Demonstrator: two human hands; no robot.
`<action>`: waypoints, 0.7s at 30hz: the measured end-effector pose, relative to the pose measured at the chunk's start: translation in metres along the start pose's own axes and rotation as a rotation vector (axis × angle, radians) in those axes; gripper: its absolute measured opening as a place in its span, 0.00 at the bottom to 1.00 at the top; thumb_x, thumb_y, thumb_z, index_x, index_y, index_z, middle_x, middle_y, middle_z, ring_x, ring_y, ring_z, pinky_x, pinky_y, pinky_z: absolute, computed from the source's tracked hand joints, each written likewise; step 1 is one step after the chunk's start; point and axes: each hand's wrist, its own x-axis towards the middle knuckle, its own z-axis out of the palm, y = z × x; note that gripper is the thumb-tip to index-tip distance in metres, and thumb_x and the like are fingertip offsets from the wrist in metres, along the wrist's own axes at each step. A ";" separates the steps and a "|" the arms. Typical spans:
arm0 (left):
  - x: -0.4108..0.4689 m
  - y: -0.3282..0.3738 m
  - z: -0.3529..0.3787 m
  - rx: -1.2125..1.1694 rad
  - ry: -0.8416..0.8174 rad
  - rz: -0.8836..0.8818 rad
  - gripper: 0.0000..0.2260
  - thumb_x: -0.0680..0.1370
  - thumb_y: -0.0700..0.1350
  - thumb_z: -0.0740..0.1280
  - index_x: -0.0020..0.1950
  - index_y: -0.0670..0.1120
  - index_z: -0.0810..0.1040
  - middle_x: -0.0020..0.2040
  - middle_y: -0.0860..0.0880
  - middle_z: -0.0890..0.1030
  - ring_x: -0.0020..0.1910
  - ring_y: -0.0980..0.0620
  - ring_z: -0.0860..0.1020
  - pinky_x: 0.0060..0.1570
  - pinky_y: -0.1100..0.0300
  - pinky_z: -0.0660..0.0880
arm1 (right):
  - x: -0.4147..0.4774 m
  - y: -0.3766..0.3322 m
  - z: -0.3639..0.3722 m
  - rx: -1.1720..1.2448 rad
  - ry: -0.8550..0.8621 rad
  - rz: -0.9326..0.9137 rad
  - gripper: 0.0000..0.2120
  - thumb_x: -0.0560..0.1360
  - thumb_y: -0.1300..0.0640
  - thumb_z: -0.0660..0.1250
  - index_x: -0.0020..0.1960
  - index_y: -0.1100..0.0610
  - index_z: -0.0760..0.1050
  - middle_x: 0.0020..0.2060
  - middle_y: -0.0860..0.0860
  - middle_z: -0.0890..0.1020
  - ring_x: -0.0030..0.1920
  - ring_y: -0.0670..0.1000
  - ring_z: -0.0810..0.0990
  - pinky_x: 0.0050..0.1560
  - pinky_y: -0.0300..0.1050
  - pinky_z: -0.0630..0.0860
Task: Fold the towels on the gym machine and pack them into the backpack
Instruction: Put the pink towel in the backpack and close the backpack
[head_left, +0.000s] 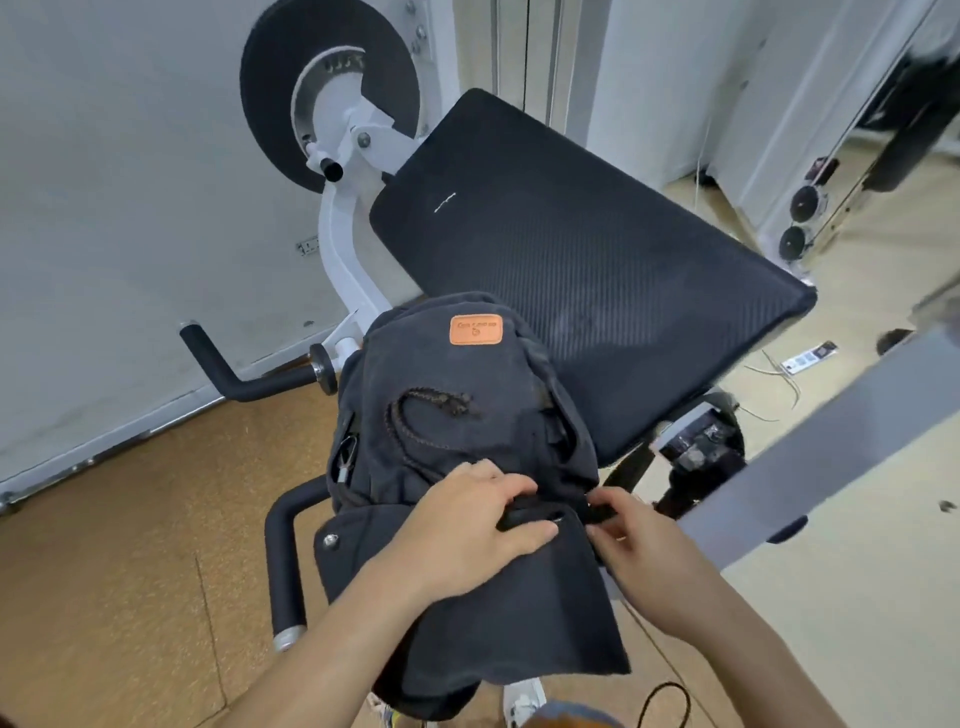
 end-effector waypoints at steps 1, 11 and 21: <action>0.001 0.000 0.000 0.052 -0.031 -0.002 0.27 0.77 0.66 0.58 0.72 0.55 0.69 0.60 0.54 0.75 0.61 0.54 0.71 0.62 0.58 0.68 | 0.000 0.002 0.002 0.058 0.003 0.020 0.12 0.80 0.50 0.61 0.63 0.46 0.70 0.48 0.45 0.82 0.47 0.45 0.81 0.50 0.43 0.77; -0.017 -0.006 -0.035 -0.702 -0.137 0.043 0.11 0.66 0.36 0.78 0.37 0.52 0.84 0.37 0.54 0.82 0.39 0.58 0.79 0.42 0.66 0.73 | -0.008 0.003 0.000 0.336 0.068 0.061 0.04 0.77 0.48 0.67 0.48 0.47 0.74 0.33 0.48 0.80 0.33 0.43 0.79 0.38 0.35 0.76; -0.024 0.003 -0.043 -0.755 -0.133 0.068 0.15 0.77 0.53 0.65 0.46 0.42 0.82 0.42 0.41 0.81 0.42 0.52 0.78 0.46 0.55 0.74 | 0.029 -0.034 0.005 -0.245 0.001 -0.053 0.10 0.73 0.50 0.70 0.49 0.56 0.75 0.44 0.51 0.81 0.48 0.56 0.79 0.48 0.50 0.78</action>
